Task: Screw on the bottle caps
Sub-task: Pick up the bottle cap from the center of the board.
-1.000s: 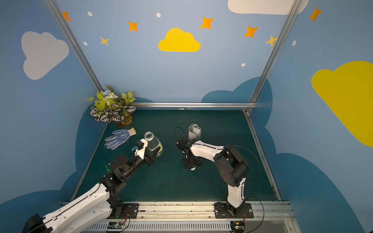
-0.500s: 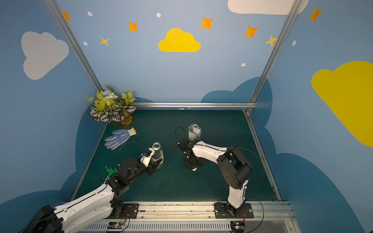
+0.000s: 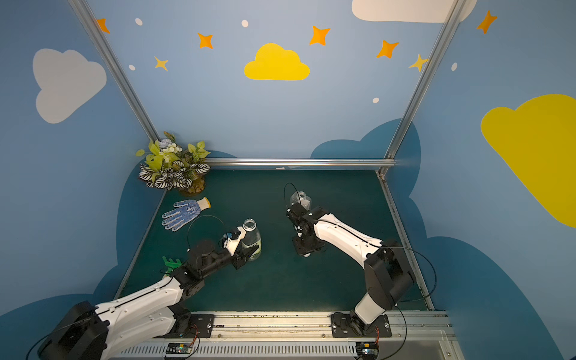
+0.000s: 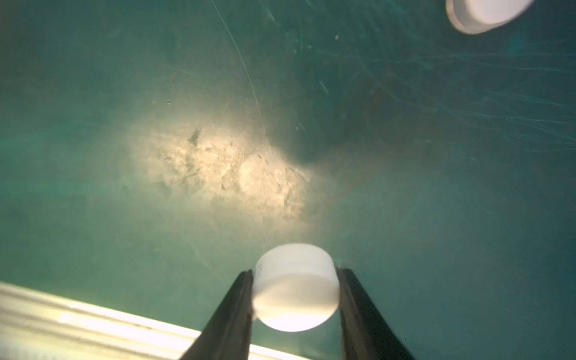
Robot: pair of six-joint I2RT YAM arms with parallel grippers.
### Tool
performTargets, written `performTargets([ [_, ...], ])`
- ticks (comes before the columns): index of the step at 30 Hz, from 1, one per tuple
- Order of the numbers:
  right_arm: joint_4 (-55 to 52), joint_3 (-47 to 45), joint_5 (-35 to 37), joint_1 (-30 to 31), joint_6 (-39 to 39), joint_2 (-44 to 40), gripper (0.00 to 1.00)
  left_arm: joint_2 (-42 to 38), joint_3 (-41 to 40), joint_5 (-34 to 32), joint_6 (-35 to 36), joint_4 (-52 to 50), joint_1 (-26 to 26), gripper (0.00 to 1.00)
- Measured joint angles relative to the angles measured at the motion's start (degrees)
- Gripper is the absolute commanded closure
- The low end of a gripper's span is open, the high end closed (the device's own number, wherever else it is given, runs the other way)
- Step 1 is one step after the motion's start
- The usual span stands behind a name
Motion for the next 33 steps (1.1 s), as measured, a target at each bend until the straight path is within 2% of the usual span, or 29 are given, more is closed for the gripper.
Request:
performTargets([
  [7, -12.7, 11.8, -1.5, -3.6, -5.5, -5.1, 0.63, 10.1, 4.9, 6.3, 0.2, 6.7, -1.4, 0.48],
  [18, -30.4, 34.3, -3.3, -3.8, -9.5, -5.5, 0.64, 28.2, 11.6, 11.4, 0.5, 19.9, -7.2, 0.49],
  [27, -33.2, 40.2, -4.0, -0.5, -9.5, -4.3, 0.63, 38.8, 15.3, 12.3, 0.7, 27.8, -12.0, 0.49],
  [33, -33.2, 42.9, -3.5, 2.7, -9.1, -0.4, 0.64, 42.1, 18.1, 12.5, 0.9, 28.9, -14.2, 0.49],
])
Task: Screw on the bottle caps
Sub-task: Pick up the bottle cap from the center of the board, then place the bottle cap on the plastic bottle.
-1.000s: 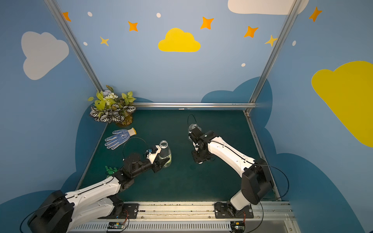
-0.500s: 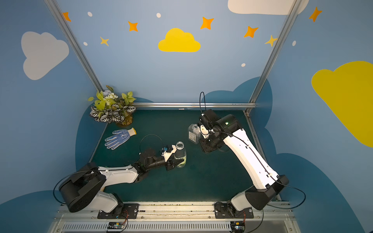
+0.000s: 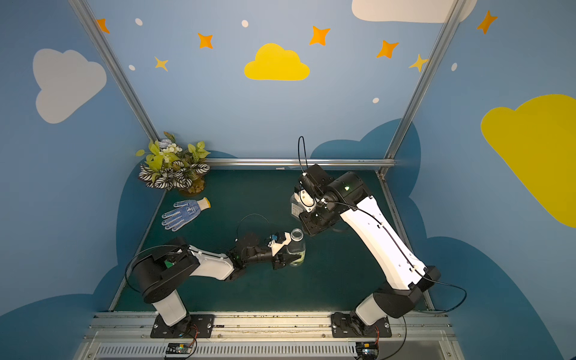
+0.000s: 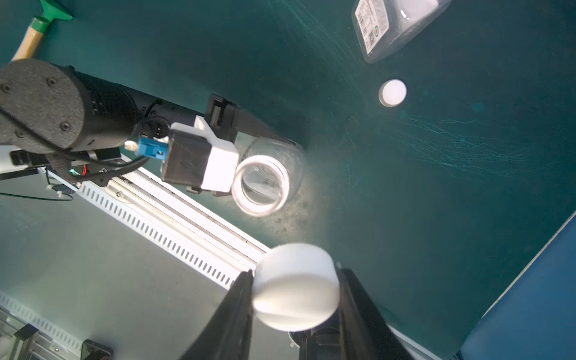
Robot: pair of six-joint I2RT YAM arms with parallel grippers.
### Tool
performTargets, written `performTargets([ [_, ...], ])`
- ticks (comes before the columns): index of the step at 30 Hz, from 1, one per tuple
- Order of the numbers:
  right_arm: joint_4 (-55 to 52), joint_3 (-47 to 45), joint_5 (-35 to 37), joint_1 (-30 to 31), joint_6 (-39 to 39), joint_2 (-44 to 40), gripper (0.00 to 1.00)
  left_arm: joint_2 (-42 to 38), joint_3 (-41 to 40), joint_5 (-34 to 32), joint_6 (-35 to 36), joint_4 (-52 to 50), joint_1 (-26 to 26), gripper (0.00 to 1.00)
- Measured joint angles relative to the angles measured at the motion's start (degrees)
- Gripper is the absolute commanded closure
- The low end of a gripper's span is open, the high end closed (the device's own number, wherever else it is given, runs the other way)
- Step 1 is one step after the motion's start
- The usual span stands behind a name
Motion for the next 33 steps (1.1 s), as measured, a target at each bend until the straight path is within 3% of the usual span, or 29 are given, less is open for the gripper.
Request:
performTargets([
  [9, 0.0, 0.8, 1.7, 2.6, 0.3, 3.9, 0.63, 1.3, 1.2, -0.1, 0.7, 0.6, -1.5, 0.49],
  [33, 0.0, -3.1, 3.7, 3.9, 0.7, 4.7, 0.62, 1.3, 1.3, -0.9, 1.6, 0.1, -1.9, 0.49],
])
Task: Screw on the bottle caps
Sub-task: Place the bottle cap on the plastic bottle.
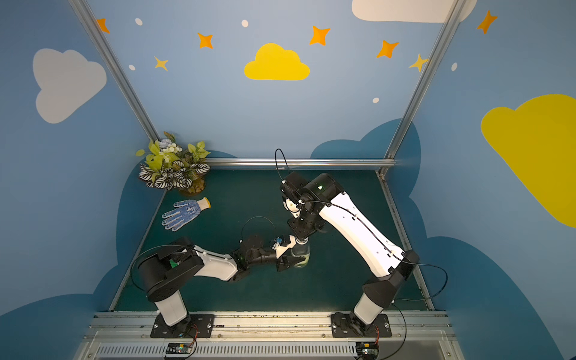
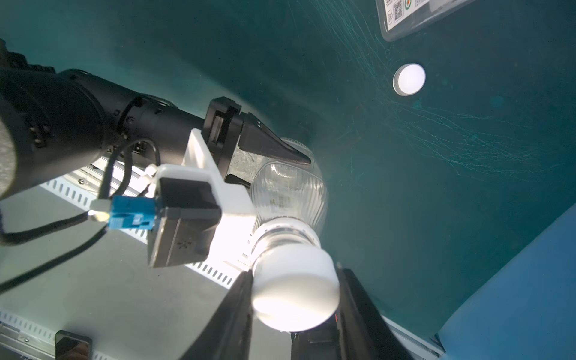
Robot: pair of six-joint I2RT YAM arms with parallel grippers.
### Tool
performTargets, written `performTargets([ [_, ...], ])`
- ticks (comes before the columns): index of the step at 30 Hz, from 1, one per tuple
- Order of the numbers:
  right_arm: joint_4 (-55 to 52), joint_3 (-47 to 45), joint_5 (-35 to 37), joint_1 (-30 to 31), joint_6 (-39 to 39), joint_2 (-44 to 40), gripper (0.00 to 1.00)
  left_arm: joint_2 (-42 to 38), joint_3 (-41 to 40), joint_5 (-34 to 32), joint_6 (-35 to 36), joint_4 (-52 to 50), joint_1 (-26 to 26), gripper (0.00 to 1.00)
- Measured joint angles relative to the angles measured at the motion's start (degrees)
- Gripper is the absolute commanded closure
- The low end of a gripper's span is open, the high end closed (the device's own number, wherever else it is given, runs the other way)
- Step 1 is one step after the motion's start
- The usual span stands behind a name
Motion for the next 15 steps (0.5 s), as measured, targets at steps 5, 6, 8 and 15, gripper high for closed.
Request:
performTargets([
  [5, 0.0, -0.5, 0.0, 0.3, 0.0, 0.0, 0.61, 0.0, 0.0, 0.0, 0.2, -0.5, -0.1, 0.49],
  [6, 0.0, -0.5, 0.0, 0.4, 0.0, 0.0, 0.61, 0.0, 0.0, 0.0, 0.3, -0.5, 0.0, 0.49],
  [8, 0.0, -0.5, 0.0, 0.7, 0.0, 0.2, 0.61, 0.0, 0.0, 0.0, 0.4, -0.7, 0.0, 0.49],
  [15, 0.0, -0.6, 1.2, 1.2, 0.0, 0.9, 0.61, 0.0, 0.0, -0.6, 0.4, -1.2, 0.0, 0.49],
])
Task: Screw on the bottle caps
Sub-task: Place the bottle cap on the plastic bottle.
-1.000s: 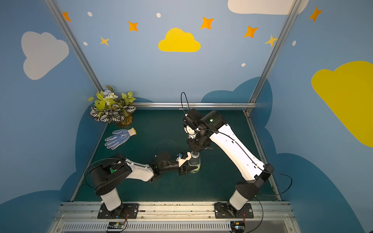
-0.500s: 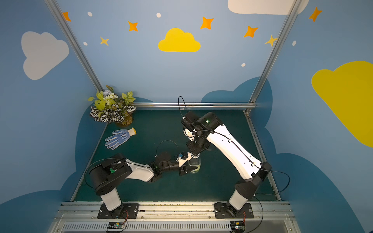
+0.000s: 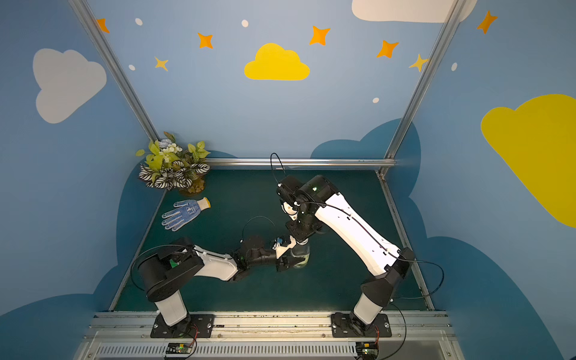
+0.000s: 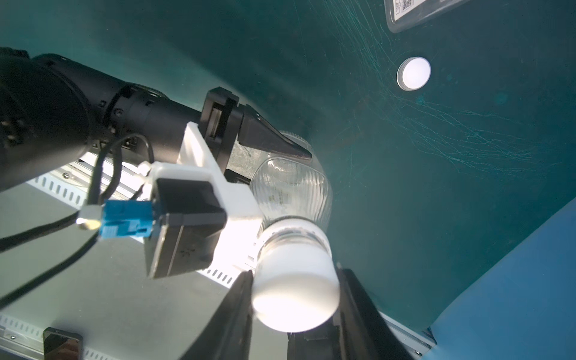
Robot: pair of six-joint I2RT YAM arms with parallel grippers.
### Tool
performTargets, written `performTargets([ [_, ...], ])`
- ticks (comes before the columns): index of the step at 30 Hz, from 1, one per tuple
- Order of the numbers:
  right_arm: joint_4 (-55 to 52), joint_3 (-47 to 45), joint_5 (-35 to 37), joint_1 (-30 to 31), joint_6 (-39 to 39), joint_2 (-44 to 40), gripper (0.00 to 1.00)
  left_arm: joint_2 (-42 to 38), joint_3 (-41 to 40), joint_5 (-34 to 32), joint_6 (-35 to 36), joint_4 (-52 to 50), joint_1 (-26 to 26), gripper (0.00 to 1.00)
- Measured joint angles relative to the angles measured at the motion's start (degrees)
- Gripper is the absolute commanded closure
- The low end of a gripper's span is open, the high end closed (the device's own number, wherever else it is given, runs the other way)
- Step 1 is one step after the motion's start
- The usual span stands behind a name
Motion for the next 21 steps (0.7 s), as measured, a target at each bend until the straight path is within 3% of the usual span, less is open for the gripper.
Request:
performTargets([
  [21, 0.0, -0.1, 2.2, 0.8, -0.1, 1.9, 0.54, 0.6, 0.5, -0.9, 0.0, -1.4, 0.0, 0.49],
])
